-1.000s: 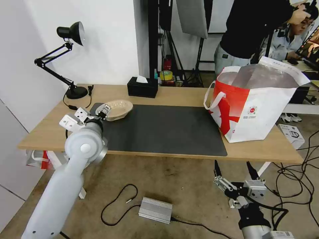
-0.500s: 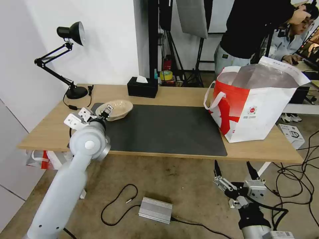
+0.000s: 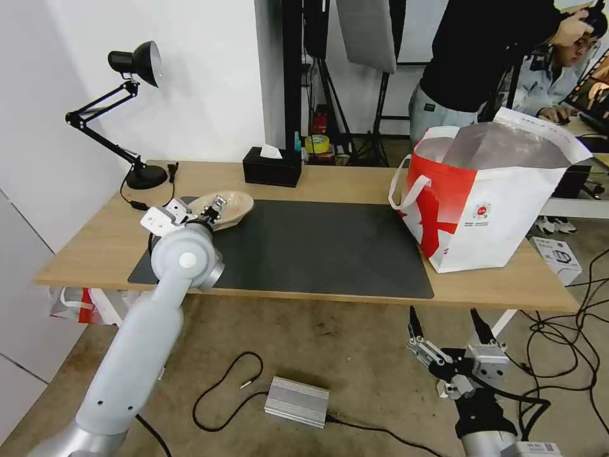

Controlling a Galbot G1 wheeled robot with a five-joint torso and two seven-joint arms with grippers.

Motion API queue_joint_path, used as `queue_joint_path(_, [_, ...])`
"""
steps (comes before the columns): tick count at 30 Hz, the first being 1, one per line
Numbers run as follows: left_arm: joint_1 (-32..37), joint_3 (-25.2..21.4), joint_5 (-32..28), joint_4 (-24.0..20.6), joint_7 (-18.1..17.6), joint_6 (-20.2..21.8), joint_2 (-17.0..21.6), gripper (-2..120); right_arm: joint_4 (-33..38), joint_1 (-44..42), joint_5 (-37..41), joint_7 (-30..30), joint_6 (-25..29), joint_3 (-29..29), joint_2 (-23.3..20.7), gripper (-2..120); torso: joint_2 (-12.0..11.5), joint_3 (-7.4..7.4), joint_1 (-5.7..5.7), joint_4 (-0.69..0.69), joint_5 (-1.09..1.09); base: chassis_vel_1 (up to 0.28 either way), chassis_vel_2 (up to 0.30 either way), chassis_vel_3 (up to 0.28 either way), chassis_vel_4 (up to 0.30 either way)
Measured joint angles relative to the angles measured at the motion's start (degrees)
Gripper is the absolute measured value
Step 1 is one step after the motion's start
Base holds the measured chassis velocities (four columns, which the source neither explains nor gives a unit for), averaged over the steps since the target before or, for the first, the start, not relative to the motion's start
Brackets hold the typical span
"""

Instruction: Pick up the trash from the table and place it into the takeout bag.

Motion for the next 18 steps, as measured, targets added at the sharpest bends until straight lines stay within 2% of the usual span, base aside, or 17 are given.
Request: queue_joint_path(18, [-2.8,0.9,0.1,4.7,-0.2,0.0,-0.6,100,0.0,0.0,0.0,0.0,0.0,0.0,0.0,100,0.0,0.00,0.00,0.00,0.00,0.000,0.000,0.000,0.000])
